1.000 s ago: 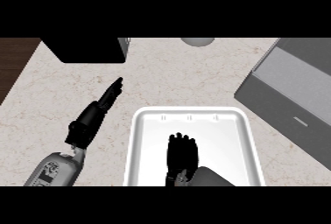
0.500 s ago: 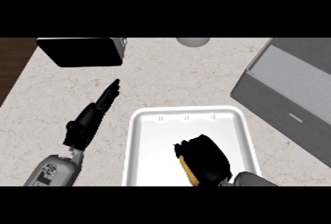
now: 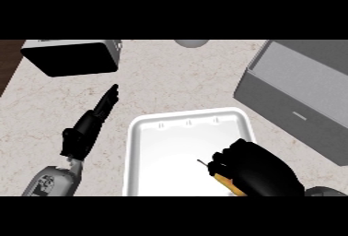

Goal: Pick the pear from the tray and place it in the cardboard box

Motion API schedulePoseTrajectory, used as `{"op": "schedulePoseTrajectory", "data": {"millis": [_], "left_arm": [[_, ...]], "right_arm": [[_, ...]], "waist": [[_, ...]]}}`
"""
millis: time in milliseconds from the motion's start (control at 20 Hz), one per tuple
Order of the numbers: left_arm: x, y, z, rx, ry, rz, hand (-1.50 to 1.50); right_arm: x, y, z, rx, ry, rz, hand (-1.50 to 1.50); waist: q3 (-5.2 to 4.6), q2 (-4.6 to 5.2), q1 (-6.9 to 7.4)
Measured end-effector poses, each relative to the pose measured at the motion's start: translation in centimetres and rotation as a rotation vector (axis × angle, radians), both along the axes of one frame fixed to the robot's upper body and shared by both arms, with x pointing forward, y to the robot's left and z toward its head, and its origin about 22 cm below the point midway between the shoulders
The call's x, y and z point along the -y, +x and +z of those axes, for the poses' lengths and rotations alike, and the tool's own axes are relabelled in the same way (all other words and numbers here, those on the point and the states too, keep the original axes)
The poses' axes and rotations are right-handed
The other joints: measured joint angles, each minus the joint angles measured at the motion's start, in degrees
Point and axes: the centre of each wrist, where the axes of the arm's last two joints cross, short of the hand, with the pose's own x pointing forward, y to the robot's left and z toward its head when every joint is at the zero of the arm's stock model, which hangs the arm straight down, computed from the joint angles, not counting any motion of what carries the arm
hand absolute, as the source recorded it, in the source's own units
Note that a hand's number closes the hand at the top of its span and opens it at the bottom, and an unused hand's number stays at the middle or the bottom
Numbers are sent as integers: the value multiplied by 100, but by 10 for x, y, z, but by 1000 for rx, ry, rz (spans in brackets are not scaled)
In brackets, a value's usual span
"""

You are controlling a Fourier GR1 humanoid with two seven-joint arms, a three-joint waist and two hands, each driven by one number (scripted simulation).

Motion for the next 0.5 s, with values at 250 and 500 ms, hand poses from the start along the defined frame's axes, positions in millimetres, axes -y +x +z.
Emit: {"op": "schedulePoseTrajectory", "data": {"millis": [250,500], "left_arm": [[-6,-1,2,10,-2,26,0],[-9,-3,3,17,-5,39,0]], "right_arm": [[29,-4,24,34,123,99,150],[62,1,41,40,226,103,150]], "waist": [[10,41,-134],[12,84,-234]]}}
